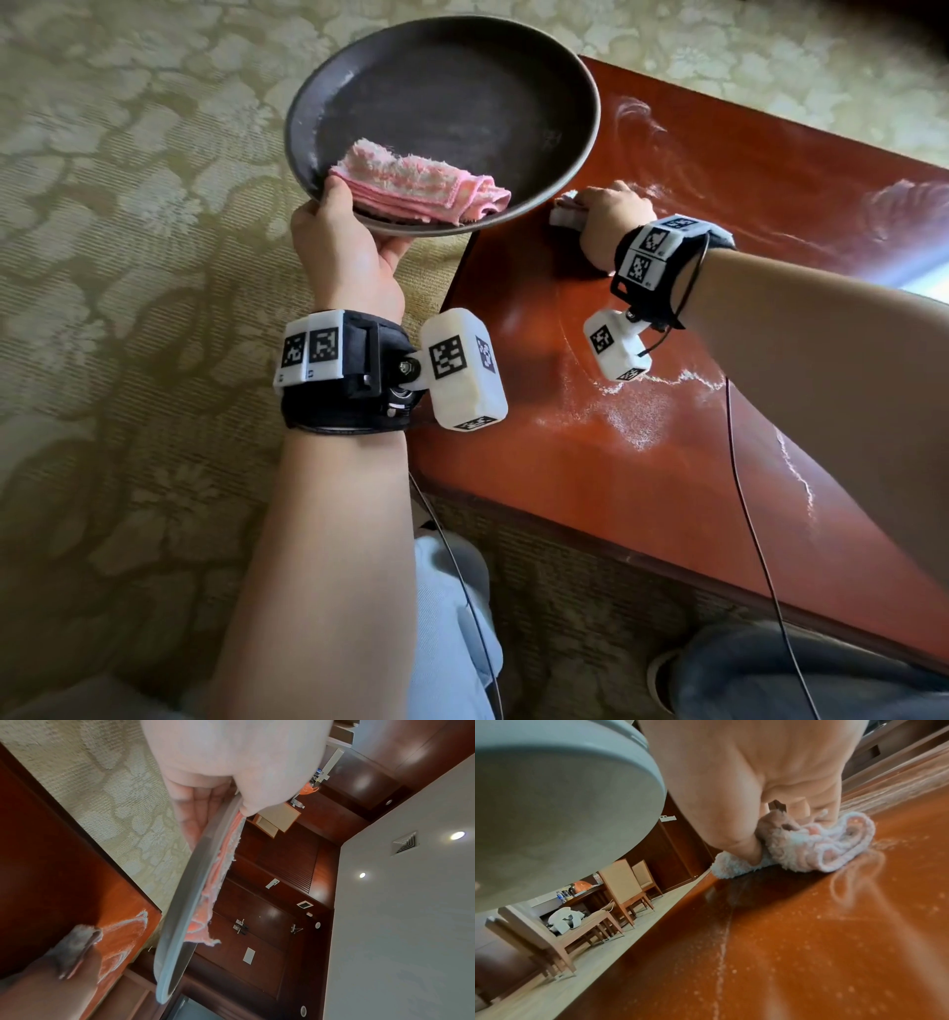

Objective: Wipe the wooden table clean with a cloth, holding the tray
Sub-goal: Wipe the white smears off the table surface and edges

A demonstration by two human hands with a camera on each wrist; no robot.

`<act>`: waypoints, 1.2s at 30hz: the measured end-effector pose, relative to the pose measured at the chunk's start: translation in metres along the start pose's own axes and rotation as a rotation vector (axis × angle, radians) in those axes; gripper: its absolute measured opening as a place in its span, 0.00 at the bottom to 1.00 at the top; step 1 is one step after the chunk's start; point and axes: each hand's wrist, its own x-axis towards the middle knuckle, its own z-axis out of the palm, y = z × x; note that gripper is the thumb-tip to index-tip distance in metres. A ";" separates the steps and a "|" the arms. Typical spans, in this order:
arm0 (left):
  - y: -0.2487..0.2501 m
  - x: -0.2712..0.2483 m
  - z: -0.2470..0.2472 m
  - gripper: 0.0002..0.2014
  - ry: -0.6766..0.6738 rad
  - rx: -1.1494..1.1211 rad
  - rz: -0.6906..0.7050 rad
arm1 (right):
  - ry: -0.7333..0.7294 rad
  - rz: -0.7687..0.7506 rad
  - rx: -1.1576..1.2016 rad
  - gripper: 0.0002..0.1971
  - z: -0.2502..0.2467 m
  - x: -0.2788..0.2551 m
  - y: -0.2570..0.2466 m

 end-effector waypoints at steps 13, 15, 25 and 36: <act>0.010 -0.010 0.000 0.14 -0.063 -0.068 -0.006 | -0.025 -0.384 -0.019 0.21 0.014 -0.020 -0.016; 0.014 -0.015 0.002 0.12 -0.079 -0.086 -0.011 | -0.054 -0.414 -0.038 0.23 0.015 -0.028 -0.015; 0.030 -0.062 0.010 0.09 -0.155 -0.122 -0.034 | -0.065 -0.685 0.029 0.23 0.021 -0.094 0.019; 0.042 -0.101 0.011 0.09 -0.162 -0.091 -0.016 | -0.127 -0.769 0.104 0.21 0.016 -0.159 0.064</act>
